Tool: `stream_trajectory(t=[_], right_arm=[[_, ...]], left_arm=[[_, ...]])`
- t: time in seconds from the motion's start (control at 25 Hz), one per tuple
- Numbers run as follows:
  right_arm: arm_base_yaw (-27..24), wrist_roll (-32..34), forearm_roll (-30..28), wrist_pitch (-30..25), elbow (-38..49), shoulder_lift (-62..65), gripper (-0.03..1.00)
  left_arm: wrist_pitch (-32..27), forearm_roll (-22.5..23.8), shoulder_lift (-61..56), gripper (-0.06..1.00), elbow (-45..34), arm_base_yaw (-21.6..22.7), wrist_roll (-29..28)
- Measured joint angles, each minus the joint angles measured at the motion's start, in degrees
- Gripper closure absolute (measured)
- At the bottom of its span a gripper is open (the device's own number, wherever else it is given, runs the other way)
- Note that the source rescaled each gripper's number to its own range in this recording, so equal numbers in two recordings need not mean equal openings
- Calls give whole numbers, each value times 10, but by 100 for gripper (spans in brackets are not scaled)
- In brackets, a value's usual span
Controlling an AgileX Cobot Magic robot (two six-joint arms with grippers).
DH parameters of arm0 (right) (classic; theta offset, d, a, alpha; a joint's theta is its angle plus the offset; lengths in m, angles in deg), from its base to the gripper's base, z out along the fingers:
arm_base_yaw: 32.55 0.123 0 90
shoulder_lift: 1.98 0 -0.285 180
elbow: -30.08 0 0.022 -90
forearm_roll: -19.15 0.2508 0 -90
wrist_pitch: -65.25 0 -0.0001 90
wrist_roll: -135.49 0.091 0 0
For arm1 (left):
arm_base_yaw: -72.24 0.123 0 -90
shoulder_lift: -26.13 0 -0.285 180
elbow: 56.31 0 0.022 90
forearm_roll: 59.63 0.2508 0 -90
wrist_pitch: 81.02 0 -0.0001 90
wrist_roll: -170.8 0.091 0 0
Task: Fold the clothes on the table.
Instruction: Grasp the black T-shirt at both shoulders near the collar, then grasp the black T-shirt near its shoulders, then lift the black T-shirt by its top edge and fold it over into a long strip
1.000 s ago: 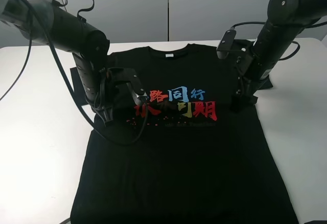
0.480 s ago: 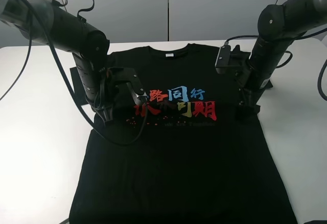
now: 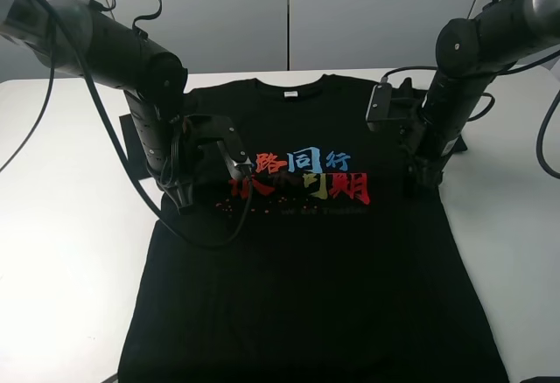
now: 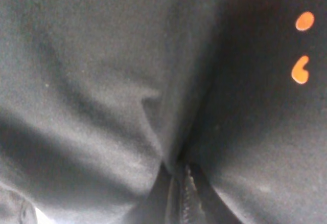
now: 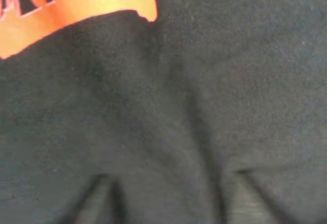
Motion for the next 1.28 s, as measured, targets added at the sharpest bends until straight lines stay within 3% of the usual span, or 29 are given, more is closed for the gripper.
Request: stream_trajectory(t=[0.08, 0.16, 0.64, 0.8, 1.0, 1.28], right_arm=[[1, 4, 3, -3, 0, 0, 85], [1, 11, 5, -7, 0, 0, 95], [1, 95, -18, 10, 0, 13, 96], [1, 214, -121, 49, 1, 47, 96], [1, 383, -297, 104, 1, 90, 96], [1, 576, -492, 139, -24, 119, 96]], left_arm=[[1, 0, 0, 94, 0, 0, 0], [1, 1, 0, 94, 0, 0, 0], [24, 14, 3, 94, 36, 3, -33], [34, 55, 3, 94, 78, 4, -81], [36, 147, 2, 94, 139, 4, -181], [37, 212, 2, 94, 241, 4, -239]])
